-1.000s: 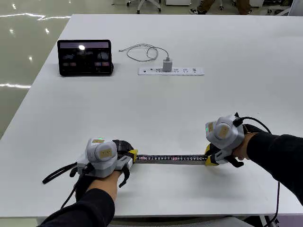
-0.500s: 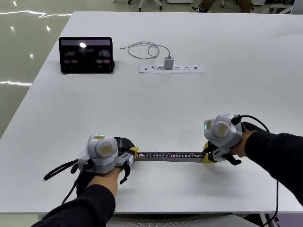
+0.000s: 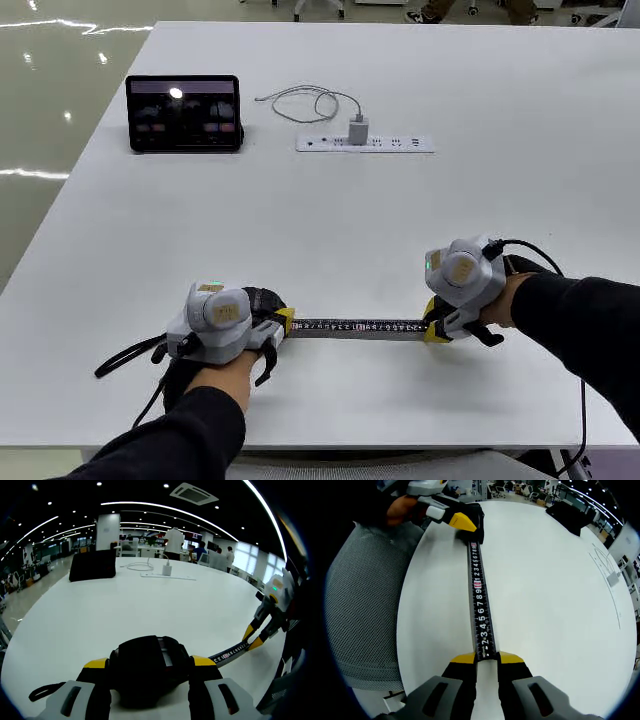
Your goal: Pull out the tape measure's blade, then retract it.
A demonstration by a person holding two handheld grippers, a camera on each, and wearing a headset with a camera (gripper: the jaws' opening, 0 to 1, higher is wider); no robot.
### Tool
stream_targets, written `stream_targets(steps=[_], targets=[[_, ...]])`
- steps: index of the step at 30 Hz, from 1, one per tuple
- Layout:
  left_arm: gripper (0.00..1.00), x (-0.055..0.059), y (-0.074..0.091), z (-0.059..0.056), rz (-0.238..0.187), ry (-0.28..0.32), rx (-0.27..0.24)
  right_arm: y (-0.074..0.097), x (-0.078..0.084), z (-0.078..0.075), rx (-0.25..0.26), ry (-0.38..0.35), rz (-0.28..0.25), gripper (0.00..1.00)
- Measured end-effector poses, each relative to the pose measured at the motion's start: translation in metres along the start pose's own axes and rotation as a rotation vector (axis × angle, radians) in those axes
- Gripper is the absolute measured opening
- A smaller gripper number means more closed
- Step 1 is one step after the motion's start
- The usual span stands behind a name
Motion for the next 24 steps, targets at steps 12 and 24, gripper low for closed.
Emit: stream_targets(steps=[12, 24], targets=[[0.58, 0.000, 0.000, 0.000, -0.001, 0.002, 0.003, -0.003, -0.006, 0.000, 0.000, -0.002, -0.006, 0.11], [0.58, 0.000, 0.000, 0.000, 0.003, 0.005, 0.005, -0.006, -0.013, 0.000, 0.004, -0.008, -0.018, 0.11]])
Point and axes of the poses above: the centre of the closed fingertips' face, and the gripper's own axes: y roughly backward along the fingers, z roughly to its left, x roughly out of its underside, the point moved 1 cm from there along y, roughly backward along the fingers, and after that the axes turned 1 degree about x, right-handed, at the moved point
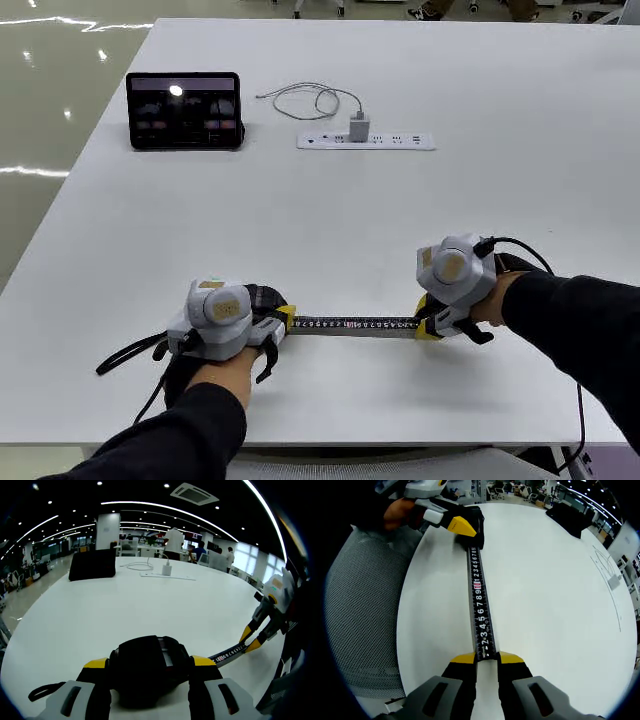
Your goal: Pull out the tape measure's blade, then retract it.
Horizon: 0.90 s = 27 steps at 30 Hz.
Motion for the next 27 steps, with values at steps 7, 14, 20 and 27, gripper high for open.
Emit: stream_targets(steps=[7, 14, 20, 27], targets=[[0.58, 0.000, 0.000, 0.000, 0.001, 0.003, 0.002, -0.002, -0.004, 0.001, 0.001, -0.002, -0.008, 0.11], [0.58, 0.000, 0.000, 0.000, 0.007, 0.009, 0.006, -0.004, -0.007, 0.002, 0.003, -0.003, -0.012, 0.11], [0.58, 0.000, -0.001, 0.000, 0.014, 0.015, 0.010, -0.005, -0.010, 0.002, 0.004, -0.002, -0.021, 0.11], [0.58, 0.000, -0.001, 0.000, 0.015, 0.015, 0.011, -0.006, -0.013, 0.002, 0.004, -0.001, -0.025, 0.11]])
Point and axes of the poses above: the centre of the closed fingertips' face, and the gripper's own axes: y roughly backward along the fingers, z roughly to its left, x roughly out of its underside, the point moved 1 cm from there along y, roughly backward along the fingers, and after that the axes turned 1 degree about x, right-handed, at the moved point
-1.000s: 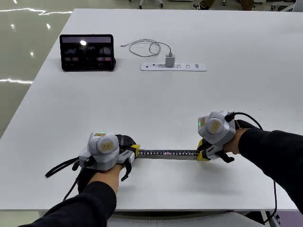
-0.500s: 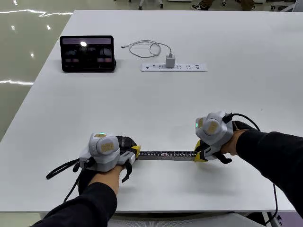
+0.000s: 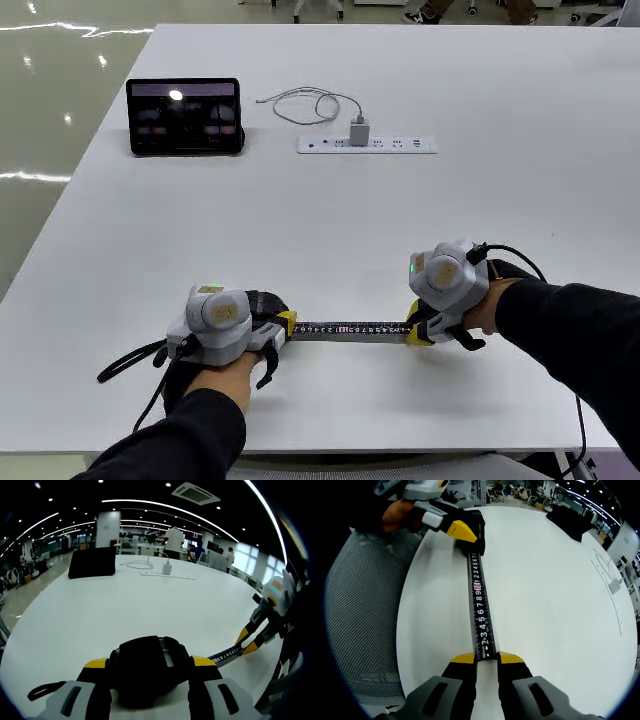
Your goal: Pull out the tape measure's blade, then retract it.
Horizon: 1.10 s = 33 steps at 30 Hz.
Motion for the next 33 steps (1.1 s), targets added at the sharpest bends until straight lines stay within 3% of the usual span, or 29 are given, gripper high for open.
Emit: stream_targets(steps=[33], targets=[[0.58, 0.000, 0.001, 0.000, 0.002, 0.005, 0.003, -0.010, -0.023, 0.003, -0.002, 0.006, -0.031, 0.11]])
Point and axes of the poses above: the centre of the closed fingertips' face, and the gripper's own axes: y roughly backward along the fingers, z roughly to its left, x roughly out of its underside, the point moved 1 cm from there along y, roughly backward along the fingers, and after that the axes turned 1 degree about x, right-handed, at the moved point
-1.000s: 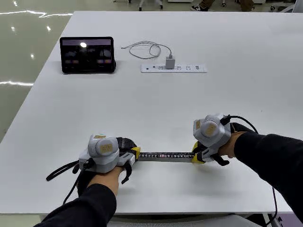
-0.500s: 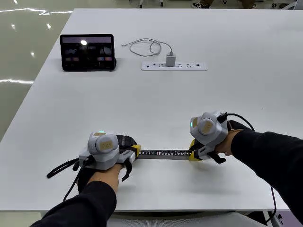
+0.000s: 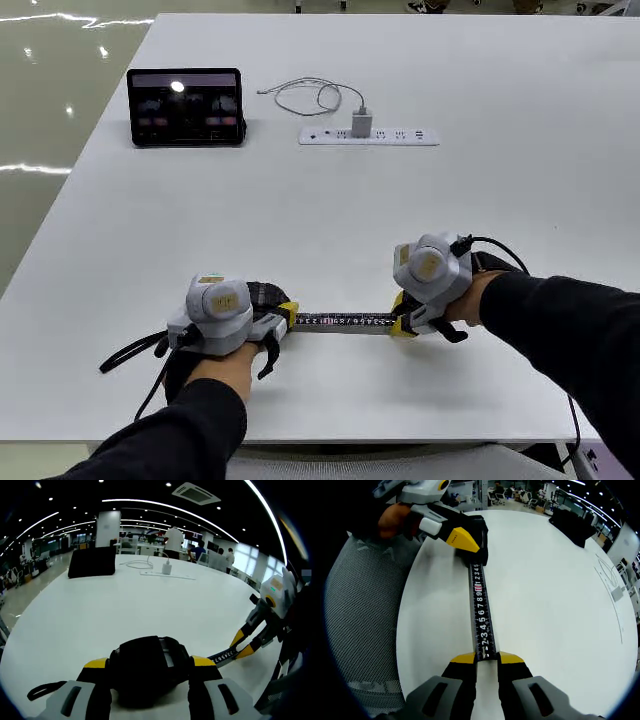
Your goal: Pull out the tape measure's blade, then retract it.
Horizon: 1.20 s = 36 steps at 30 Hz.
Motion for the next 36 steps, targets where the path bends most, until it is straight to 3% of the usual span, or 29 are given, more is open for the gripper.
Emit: stream_targets(steps=[36], targets=[[0.58, 0.000, 0.000, 0.000, -0.003, 0.006, 0.000, -0.011, -0.025, 0.001, -0.007, -0.001, -0.044, 0.11]])
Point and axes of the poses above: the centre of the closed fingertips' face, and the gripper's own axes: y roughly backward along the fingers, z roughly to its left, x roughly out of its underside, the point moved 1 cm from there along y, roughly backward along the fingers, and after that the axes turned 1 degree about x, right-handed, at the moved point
